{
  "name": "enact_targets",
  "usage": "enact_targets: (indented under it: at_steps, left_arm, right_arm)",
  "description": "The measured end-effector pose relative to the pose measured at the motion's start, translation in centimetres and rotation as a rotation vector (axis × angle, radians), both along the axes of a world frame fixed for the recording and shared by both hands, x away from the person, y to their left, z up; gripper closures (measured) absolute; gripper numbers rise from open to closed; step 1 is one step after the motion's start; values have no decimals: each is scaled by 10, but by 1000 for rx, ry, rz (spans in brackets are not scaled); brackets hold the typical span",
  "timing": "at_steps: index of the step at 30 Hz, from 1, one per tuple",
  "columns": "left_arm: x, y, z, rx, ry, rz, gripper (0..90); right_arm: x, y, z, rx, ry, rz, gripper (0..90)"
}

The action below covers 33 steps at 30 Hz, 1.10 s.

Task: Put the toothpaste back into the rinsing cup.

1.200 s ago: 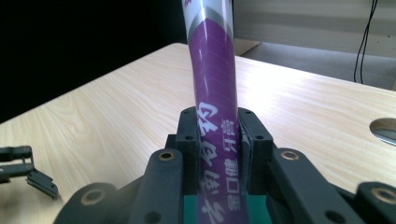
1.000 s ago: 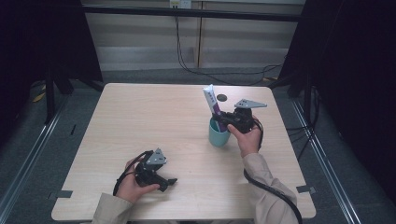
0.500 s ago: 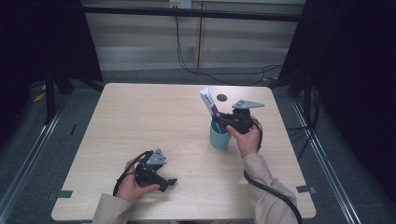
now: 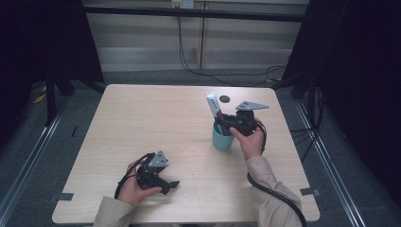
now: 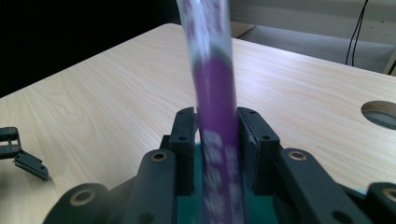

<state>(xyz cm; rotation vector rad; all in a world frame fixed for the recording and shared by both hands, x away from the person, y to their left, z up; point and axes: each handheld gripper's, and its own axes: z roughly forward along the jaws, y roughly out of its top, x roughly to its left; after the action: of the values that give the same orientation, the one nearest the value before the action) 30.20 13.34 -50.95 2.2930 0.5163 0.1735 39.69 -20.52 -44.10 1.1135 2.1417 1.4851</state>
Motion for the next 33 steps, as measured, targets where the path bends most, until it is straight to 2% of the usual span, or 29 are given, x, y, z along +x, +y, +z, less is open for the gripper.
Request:
enact_targets:
  at_steps: [9, 17, 27, 33]
  left_arm:
    - [-1, 0, 0, -8, 2, 6, 62]
    - [-1, 0, 0, -8, 2, 6, 62]
    - [-1, -1, 0, -10, 3, 2, 60]
    - [-1, -1, 0, 2, 1, -11, 48]
  right_arm:
    - [-2, -3, -1, -8, 1, -1, 684]
    - [-2, -3, 0, -24, 7, -7, 623]
    - [-3, -3, 8, -49, 14, 0, 476]
    - [-7, -4, 12, -96, 26, -9, 373]
